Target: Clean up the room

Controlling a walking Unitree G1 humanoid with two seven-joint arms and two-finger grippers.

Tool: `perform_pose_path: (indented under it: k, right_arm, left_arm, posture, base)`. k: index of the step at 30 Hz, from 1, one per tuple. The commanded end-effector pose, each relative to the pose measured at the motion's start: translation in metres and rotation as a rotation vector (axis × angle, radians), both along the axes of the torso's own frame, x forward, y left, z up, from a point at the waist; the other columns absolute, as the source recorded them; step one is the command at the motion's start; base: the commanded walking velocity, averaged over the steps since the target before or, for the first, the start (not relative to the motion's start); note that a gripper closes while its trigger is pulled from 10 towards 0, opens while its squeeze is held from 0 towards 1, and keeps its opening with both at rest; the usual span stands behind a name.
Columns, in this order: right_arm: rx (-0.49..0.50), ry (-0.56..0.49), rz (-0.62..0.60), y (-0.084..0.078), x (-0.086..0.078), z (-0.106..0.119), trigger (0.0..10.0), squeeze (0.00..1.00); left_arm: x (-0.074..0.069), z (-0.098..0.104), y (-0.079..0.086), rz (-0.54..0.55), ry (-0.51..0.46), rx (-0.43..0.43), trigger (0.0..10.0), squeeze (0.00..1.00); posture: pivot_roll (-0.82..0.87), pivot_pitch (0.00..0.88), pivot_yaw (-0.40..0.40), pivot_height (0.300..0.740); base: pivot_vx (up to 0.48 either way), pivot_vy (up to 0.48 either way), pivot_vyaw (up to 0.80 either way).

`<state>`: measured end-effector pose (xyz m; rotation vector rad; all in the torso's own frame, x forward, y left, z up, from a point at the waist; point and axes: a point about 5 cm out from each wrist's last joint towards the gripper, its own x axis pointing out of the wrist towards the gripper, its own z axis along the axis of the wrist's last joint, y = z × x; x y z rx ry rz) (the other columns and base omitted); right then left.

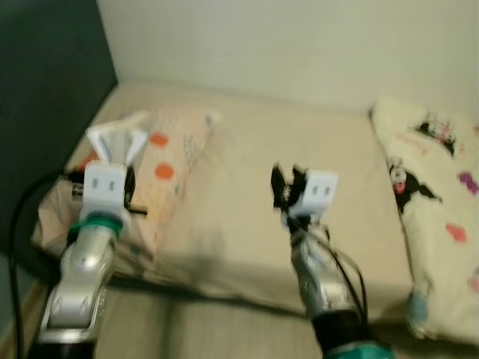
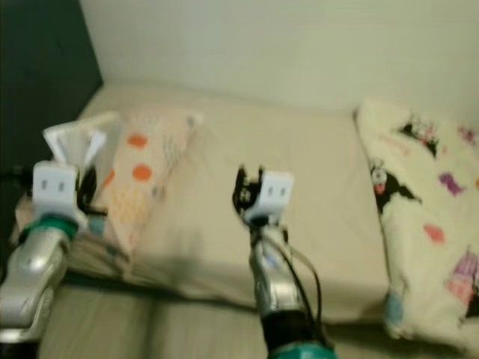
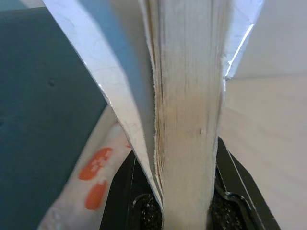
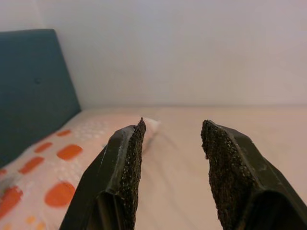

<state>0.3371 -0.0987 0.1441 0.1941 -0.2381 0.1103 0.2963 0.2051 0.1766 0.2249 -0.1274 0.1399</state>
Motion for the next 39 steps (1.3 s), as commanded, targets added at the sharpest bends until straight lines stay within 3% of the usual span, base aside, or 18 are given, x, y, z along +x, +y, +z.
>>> perform_pose_path:
  k: [1, 6, 7, 8, 11, 13, 21, 23, 31, 39]
  right_arm:
    - [0.006, 0.020, 0.004, 0.004, -0.002, -0.005, 10.0, 0.00]
    - [0.001, 0.033, -0.009, 0.002, -0.002, -0.007, 10.0, 0.00]
    - [-0.001, 0.035, -0.011, 0.002, -0.001, -0.008, 10.0, 0.00]
    - [-0.002, 0.036, -0.012, 0.002, -0.001, -0.008, 10.0, 0.00]
    - [-0.009, 0.042, -0.015, 0.000, -0.001, -0.009, 10.0, 0.00]
    - [-0.011, 0.046, -0.017, 0.000, -0.001, -0.010, 10.0, 0.00]
    - [-0.040, 0.097, -0.018, 0.001, -0.003, -0.023, 10.0, 0.00]
    - [-0.023, 0.178, -0.026, -0.004, -0.006, -0.040, 10.0, 0.00]
    - [0.029, 0.257, -0.035, -0.012, -0.009, -0.055, 10.0, 0.00]
    - [0.023, 0.255, -0.026, -0.010, -0.011, -0.057, 10.0, 0.00]
  left_arm:
    - [-0.002, 0.004, 0.004, 0.012, -0.027, 0.010, 10.0, 0.00]
    - [-0.001, 0.004, 0.001, -0.065, -0.030, 0.060, 10.0, 0.00]
    - [-0.003, 0.003, -0.006, -0.182, -0.024, 0.231, 10.0, 0.00]
    - [-0.003, 0.002, -0.008, -0.211, -0.020, 0.279, 10.0, 0.00]
    - [-0.011, -0.011, -0.021, -0.383, -0.008, 0.538, 10.0, 0.00]
    - [-0.016, -0.021, -0.028, -0.463, -0.002, 0.643, 10.0, 0.00]
    - [-0.020, -0.047, -0.044, -0.570, -0.005, 0.796, 10.0, 0.00]
    - [-0.020, -0.056, -0.049, -0.602, -0.048, 0.891, 10.0, 0.00]
    - [-0.023, -0.064, -0.052, -0.636, -0.129, 0.962, 10.0, 0.00]
    - [-0.029, -0.082, -0.058, -0.685, -0.158, 1.007, 10.0, 0.00]
  posture:
    - [0.23, 0.028, -0.014, 0.740]
    - [0.23, 0.028, -0.014, 0.740]
    - [0.23, 0.032, -0.016, 0.740]
    - [0.23, 0.032, -0.016, 0.740]
    - [0.23, 0.032, -0.016, 0.740]
    - [0.23, 0.032, -0.016, 0.740]
    - [0.23, 0.038, -0.024, 0.740]
    - [0.23, 0.040, -0.026, 0.740]
    - [0.23, 0.040, -0.032, 0.740]
    - [0.22, 0.047, -0.030, 0.700]
  base:
    - [0.480, 0.000, 0.00]
    - [0.292, 0.000, 0.00]
    - [0.000, 0.000, 0.00]
    - [0.000, 0.000, 0.00]
    - [0.000, 0.000, 0.00]
    - [0.000, 0.000, 0.00]
    - [0.000, 0.000, 0.00]
    - [0.000, 0.000, 0.00]
    - [0.000, 0.000, 0.00]
    - [0.000, 0.000, 0.00]
